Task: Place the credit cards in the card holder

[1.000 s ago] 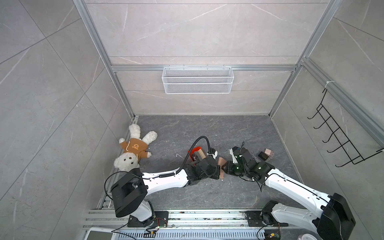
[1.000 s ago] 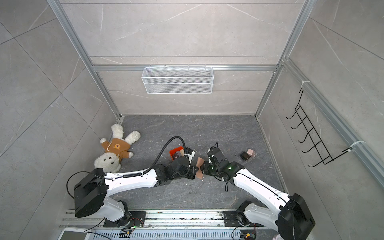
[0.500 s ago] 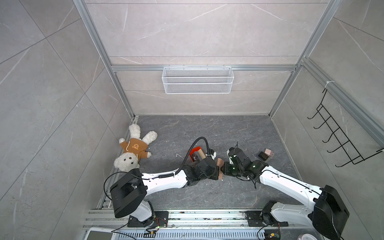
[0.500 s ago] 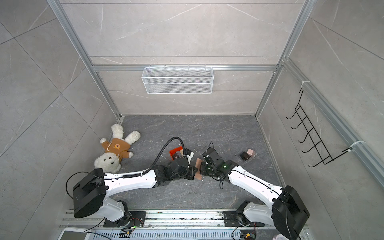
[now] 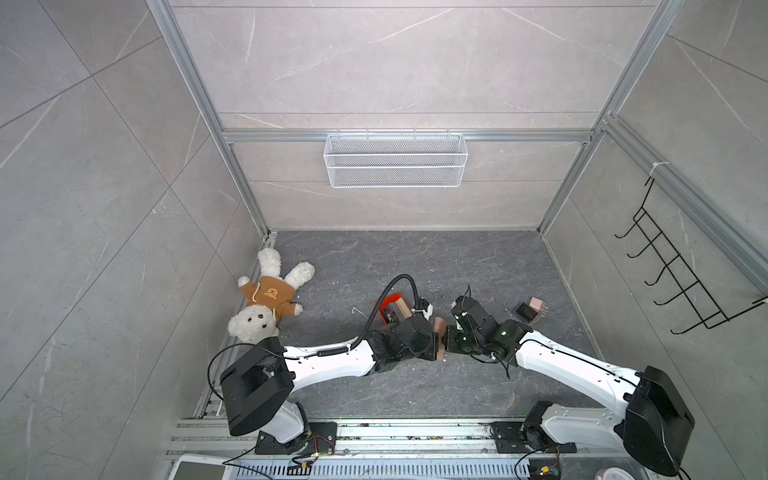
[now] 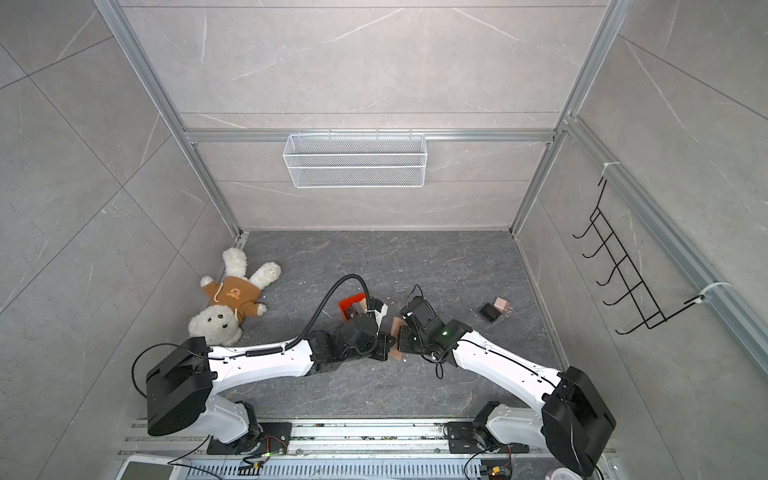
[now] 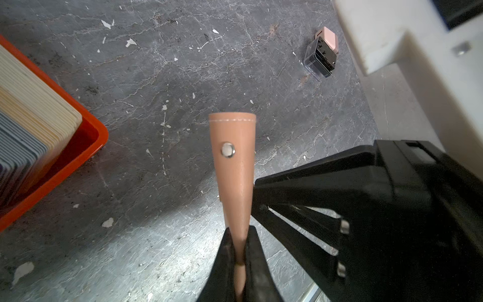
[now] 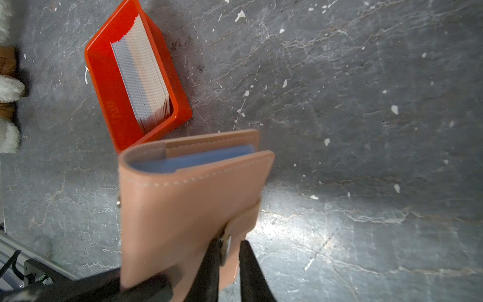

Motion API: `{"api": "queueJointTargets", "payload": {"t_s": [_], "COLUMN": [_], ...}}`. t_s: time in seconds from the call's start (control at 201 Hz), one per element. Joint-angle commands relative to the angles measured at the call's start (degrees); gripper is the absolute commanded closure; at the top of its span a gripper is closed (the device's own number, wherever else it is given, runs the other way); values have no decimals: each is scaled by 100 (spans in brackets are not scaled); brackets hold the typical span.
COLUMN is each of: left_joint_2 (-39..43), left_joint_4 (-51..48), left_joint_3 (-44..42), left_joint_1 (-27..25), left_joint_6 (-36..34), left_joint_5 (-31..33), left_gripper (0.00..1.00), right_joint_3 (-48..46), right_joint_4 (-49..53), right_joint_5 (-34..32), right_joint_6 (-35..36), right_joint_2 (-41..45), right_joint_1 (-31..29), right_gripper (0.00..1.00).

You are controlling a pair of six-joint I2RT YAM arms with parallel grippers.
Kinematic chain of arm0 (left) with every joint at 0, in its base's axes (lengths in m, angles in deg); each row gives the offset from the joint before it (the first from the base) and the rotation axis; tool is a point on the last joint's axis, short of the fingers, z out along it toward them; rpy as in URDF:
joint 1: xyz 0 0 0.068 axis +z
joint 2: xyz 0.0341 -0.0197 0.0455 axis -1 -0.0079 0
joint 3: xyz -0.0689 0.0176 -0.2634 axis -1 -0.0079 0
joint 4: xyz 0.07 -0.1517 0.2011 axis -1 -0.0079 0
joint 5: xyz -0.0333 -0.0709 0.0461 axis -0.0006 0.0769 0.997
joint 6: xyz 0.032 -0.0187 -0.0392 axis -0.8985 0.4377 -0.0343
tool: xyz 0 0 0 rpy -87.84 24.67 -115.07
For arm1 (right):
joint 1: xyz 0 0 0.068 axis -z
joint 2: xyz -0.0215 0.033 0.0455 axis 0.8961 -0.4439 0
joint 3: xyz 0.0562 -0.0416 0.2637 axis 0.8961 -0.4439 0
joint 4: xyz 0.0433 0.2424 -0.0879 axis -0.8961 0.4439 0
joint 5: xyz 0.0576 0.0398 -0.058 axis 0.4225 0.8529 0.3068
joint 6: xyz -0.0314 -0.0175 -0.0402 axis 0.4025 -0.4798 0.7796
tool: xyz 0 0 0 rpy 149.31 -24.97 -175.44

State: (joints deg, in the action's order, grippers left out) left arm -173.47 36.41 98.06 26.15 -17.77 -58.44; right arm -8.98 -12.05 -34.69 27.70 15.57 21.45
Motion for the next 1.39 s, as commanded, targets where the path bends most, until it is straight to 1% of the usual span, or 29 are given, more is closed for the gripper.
{"api": "queueJointTargets", "payload": {"t_s": [0.0, 0.274, 0.398, 0.752, 0.98, 1.389], "left_joint_2": [101, 129, 148, 137, 120, 199], "left_joint_4": [303, 302, 294, 285, 278, 314], "left_joint_3": [126, 57, 9, -57, -69, -260], "left_joint_1": [-33, -37, -33, -36, -32, -32], "left_joint_6": [35, 61, 85, 197, 227, 382], "left_joint_5": [-59, -32, 29, 137, 127, 288], "left_gripper": [95, 95, 95, 96, 96, 97], "right_joint_3": [89, 134, 167, 191, 191, 161], "right_joint_4": [175, 265, 355, 447, 448, 414], "right_joint_5": [-289, -564, -697, -883, -884, -920], "right_joint_6": [-46, -64, -67, -68, -48, -63], "right_joint_2": [-107, -75, -76, -109, -129, -68], "right_joint_1": [-56, -170, -207, -303, -313, -307], "right_gripper": [85, 94, 96, 97, 98, 98]}}
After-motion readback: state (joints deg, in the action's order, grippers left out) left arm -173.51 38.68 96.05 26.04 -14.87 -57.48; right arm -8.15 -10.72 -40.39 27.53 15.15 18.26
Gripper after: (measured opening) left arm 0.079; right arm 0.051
